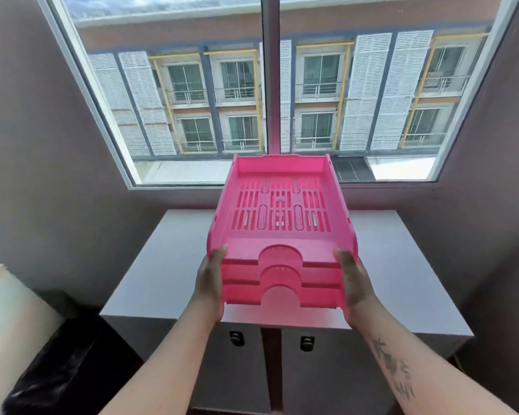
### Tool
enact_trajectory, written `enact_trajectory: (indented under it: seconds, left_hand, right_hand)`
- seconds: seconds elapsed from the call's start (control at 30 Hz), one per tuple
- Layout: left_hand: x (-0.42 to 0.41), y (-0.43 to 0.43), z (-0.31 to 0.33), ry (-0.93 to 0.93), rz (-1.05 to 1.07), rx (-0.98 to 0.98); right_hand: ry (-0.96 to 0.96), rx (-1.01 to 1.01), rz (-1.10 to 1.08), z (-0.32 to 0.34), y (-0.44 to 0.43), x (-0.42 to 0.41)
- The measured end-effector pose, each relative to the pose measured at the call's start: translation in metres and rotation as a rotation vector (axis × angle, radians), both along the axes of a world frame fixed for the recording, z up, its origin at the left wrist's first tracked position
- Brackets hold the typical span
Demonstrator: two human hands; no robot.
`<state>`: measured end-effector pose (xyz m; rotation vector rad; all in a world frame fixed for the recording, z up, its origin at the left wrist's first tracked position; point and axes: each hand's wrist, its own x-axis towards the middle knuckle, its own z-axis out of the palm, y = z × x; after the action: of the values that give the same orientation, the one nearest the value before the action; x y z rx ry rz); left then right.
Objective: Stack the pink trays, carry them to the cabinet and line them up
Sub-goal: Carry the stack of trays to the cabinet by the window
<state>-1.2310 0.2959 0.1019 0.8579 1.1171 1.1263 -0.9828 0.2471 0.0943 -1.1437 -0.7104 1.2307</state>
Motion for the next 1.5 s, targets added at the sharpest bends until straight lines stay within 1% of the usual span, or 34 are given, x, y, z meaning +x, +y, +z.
enact_trajectory:
  seconds: [0.3, 0.5, 0.63, 0.7, 0.8, 0.97, 1.0, 1.1, 1.2, 1.33, 1.4, 1.5]
  left_hand:
    - [-0.003, 0.004, -0.009, 0.045, 0.027, -0.027]
    - [0.0, -0.003, -0.023, 0.05, -0.035, -0.032]
    - [-0.002, -0.005, -0.025, 0.069, -0.056, -0.031]
    - [-0.003, -0.005, -0.022, 0.111, -0.086, -0.02]
    - [-0.011, 0.003, -0.009, 0.225, -0.117, 0.05]
    - [-0.019, 0.026, 0.031, 0.422, 0.013, 0.07]
    - [-0.017, 0.031, 0.039, 0.459, 0.027, 0.08]
    - [-0.01, 0.041, 0.047, 0.6, 0.027, 0.071]
    - [-0.004, 0.041, 0.048, 0.711, 0.005, 0.086]
    - [-0.016, 0.04, 0.06, 0.769, 0.056, 0.142]
    - [-0.036, 0.043, 0.065, 0.765, 0.094, 0.151]
    - [-0.081, 0.047, 0.065, 0.752, 0.159, 0.14]
  right_hand:
    - [-0.009, -0.106, -0.025, -0.016, 0.01, -0.006]
    - [-0.019, -0.152, -0.015, -0.03, 0.0, -0.002]
    - [-0.056, -0.171, -0.002, -0.024, -0.001, -0.001]
    - [-0.117, -0.165, -0.001, -0.017, 0.0, -0.001]
    - [-0.274, -0.11, -0.033, 0.005, 0.001, 0.004]
    - [-0.411, -0.065, -0.125, 0.059, 0.024, 0.017]
    - [-0.44, -0.076, -0.126, 0.066, 0.03, 0.018]
    - [-0.533, -0.193, -0.092, 0.072, 0.04, 0.014]
    - [-0.593, -0.196, -0.085, 0.072, 0.038, 0.004]
    - [-0.607, -0.1, -0.09, 0.084, 0.04, -0.009]
    - [-0.635, -0.035, -0.078, 0.09, 0.046, -0.023]
    - [-0.622, 0.021, -0.023, 0.092, 0.063, -0.06]
